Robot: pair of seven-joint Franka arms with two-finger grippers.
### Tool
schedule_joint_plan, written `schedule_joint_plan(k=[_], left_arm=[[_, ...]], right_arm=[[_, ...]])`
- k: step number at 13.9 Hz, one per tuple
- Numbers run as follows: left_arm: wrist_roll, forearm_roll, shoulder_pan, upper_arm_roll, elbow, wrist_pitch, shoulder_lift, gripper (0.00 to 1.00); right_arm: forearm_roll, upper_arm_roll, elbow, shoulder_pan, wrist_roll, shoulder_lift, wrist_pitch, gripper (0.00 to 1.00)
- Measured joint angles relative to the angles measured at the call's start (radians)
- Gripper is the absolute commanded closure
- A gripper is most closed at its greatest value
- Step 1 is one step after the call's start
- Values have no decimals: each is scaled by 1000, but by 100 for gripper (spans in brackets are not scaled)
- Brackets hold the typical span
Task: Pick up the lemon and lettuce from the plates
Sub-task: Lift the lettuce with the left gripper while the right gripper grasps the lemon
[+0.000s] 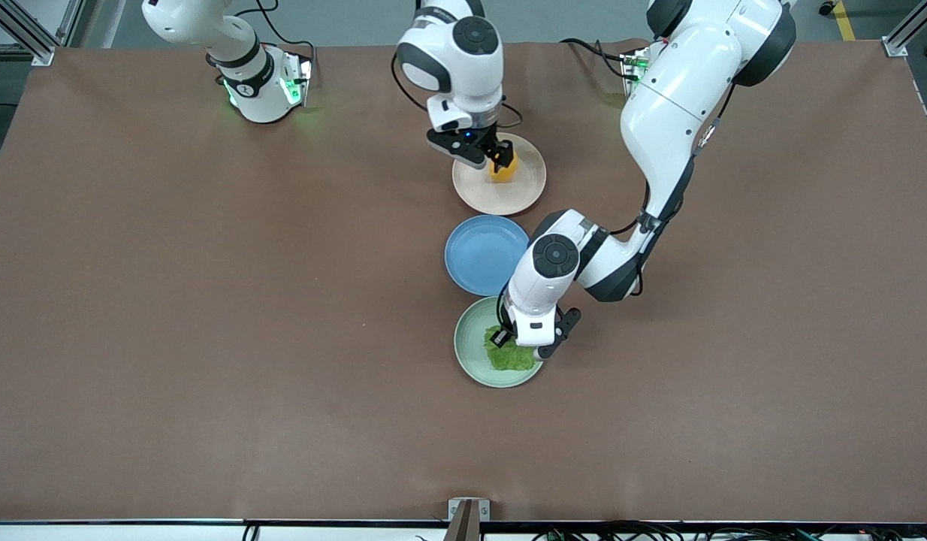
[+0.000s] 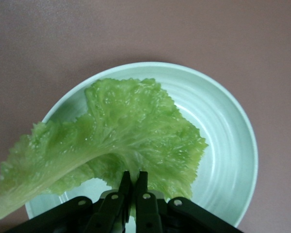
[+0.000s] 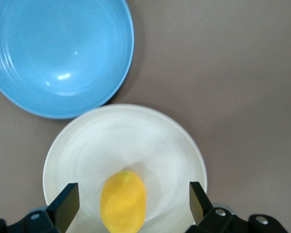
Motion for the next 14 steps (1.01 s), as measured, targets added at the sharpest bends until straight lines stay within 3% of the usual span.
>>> schedule_joint_plan(k=[5,9,11,14], left_arm=[[-1,-14,21,-3,21,-22,-72,100],[-3,-65,73,-2,9,-233,-225,100],[-4,-101,130,-6,-65,-283,-316,100],[2,-113,250,-30,-290,-291,-459,100]], right_arm=[[-6,-3,70,54,47,101,28,1],[-69,-6,105,70,112,167,65,2],[-72,-6,113,74,125,199,89,2],[-75,-6,122,84,129,228,96,5]])
